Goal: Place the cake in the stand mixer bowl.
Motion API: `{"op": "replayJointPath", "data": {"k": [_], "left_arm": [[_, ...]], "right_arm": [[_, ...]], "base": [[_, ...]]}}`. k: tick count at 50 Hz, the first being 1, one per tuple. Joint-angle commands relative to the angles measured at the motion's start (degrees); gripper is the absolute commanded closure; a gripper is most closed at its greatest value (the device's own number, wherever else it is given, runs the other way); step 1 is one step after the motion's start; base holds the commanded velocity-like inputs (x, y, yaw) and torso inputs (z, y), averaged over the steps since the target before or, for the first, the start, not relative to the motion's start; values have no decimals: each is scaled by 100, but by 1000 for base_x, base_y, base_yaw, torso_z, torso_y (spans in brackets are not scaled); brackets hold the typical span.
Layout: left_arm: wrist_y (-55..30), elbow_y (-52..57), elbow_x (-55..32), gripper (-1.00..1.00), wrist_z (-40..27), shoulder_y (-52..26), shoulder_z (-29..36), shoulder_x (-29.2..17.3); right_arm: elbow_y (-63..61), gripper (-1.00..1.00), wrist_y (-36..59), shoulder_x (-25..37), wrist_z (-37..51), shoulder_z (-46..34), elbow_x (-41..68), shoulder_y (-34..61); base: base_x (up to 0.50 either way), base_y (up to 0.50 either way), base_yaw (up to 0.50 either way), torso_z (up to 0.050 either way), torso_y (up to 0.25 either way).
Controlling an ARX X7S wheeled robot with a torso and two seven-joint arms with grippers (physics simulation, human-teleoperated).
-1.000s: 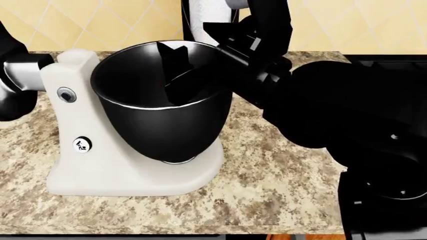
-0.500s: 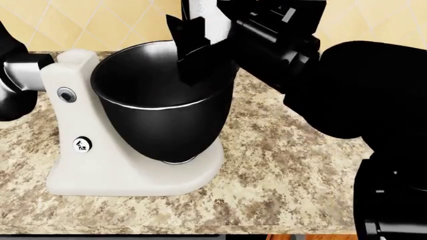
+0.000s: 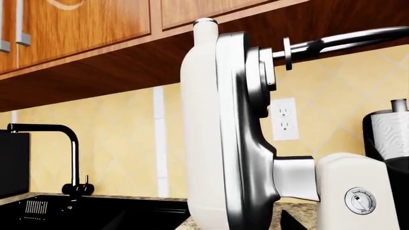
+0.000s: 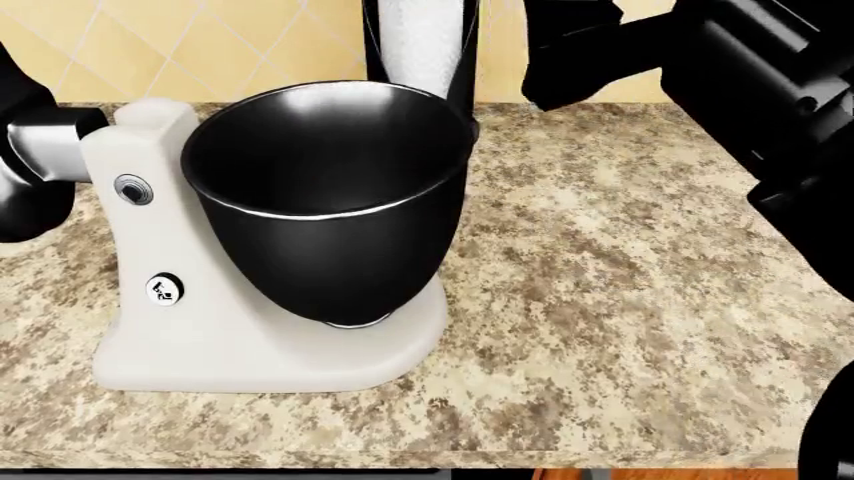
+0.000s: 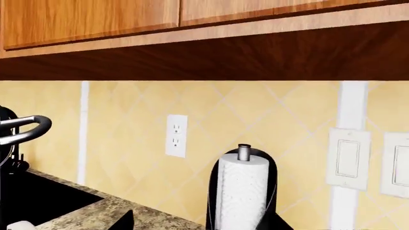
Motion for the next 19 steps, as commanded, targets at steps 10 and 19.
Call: {"op": "replayJointPath", "data": {"k": [10,19], "left_arm": [[26,0,55,-100,2,0,54,16],[63,0,78,-100,91,0,56,96]], "right_arm": [[-985,-100,-40,1078,864,1125,747,-733],[-1551,-100,-216,1454,1000,1966,888,-1659]], "base": [[0,0,0,0,0],[0,0,0,0,0]]}}
